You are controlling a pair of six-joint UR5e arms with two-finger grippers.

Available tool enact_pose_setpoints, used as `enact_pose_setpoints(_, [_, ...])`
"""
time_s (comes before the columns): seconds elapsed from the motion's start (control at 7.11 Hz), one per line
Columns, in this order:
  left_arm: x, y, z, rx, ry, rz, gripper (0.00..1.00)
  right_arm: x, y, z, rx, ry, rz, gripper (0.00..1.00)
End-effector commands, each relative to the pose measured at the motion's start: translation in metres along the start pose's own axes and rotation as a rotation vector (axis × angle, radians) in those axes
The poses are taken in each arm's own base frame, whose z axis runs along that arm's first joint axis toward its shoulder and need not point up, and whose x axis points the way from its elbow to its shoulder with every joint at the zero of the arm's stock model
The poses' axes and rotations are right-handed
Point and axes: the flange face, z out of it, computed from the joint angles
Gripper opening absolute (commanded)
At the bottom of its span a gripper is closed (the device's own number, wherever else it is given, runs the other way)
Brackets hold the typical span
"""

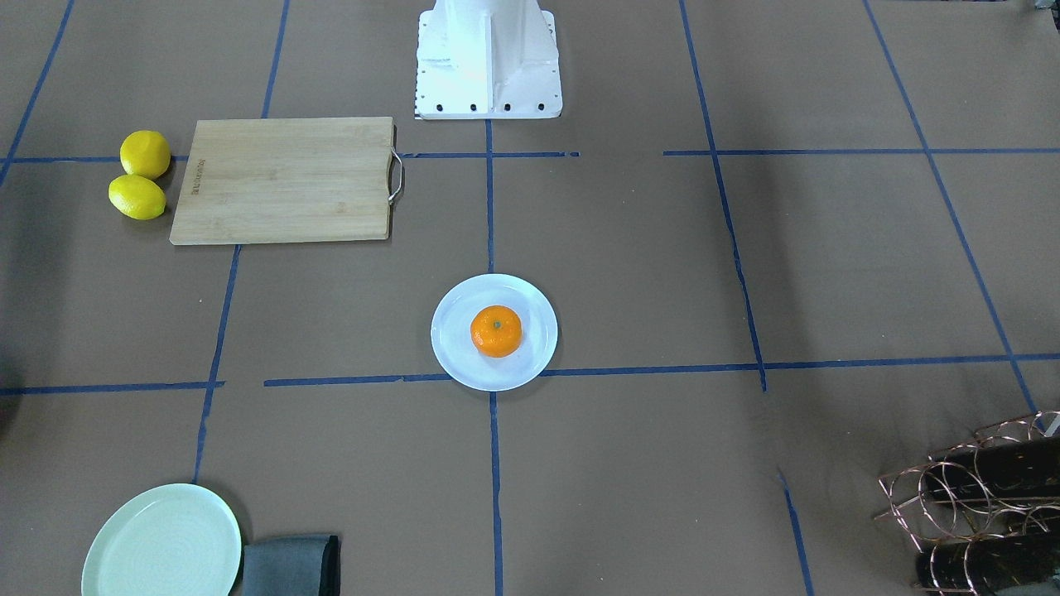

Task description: Pick orange to plate

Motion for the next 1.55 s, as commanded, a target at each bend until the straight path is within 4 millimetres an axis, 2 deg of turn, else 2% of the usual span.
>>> enact_pose_setpoints(0.0, [-0.001,0.0,-0.001,0.002,0.0,0.001,1.0,0.038,0.035,0.017,-0.031,-0.005,0.064,1.0])
enact_pose_setpoints(0.14, [-0.001,0.0,0.0,0.001,0.0,0.0,1.0,0.045,0.036,0.009,-0.016,-0.003,0.079,1.0])
enact_pose_setpoints(0.28, [-0.001,-0.001,-0.001,0.003,-0.001,0.002,1.0,0.062,0.048,-0.008,0.012,-0.015,0.119,1.0])
enact_pose_setpoints(0.42, [-0.002,0.001,0.0,0.001,-0.002,0.0,1.0,0.07,0.053,-0.014,0.022,-0.017,0.133,1.0])
enact_pose_setpoints(1.41, [-0.004,0.001,0.003,-0.001,-0.003,0.003,1.0,0.071,0.075,-0.006,0.022,-0.067,0.156,1.0])
